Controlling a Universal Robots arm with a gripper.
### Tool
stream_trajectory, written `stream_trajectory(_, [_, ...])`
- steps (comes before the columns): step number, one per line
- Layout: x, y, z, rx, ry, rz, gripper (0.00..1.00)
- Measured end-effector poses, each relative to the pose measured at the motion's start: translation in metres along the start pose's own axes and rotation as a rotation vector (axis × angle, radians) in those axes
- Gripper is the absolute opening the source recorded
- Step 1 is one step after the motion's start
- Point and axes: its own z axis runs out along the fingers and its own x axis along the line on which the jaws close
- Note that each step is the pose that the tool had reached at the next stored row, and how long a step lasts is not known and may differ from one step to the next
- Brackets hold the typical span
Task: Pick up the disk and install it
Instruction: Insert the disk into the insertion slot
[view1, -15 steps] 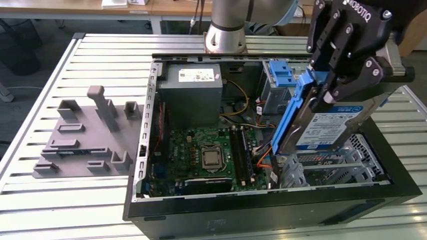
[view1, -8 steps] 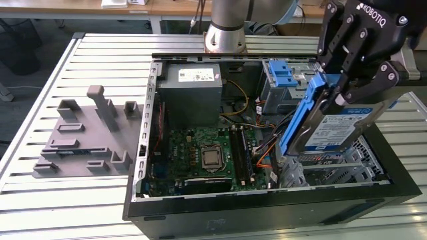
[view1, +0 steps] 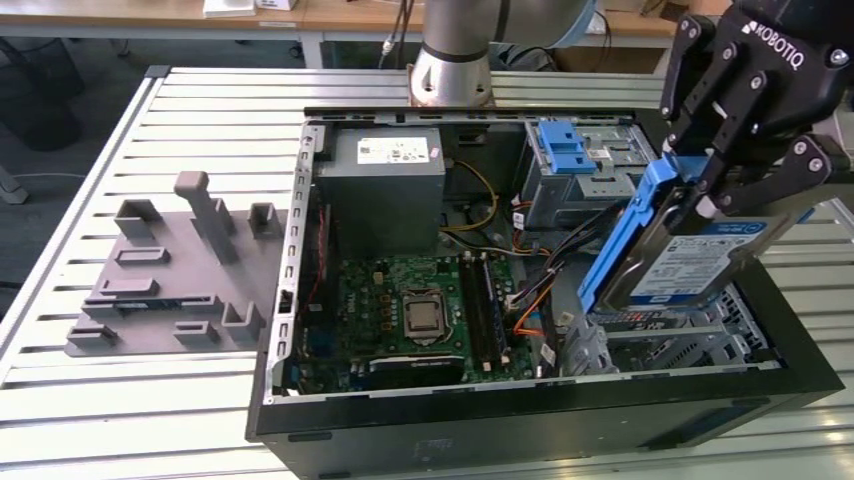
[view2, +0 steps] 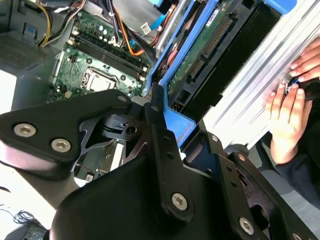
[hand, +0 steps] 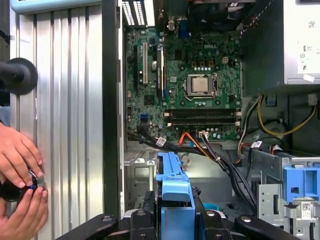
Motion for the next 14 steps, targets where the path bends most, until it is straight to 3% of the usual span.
stream_trajectory(7, [-0.0002, -0.0090, 0.0025, 0.0000, -0.0001, 0.000, 0.36])
stream_trajectory(14, [-0.0004, -0.0137, 0.0071, 0.0000, 0.0001, 0.000, 0.36])
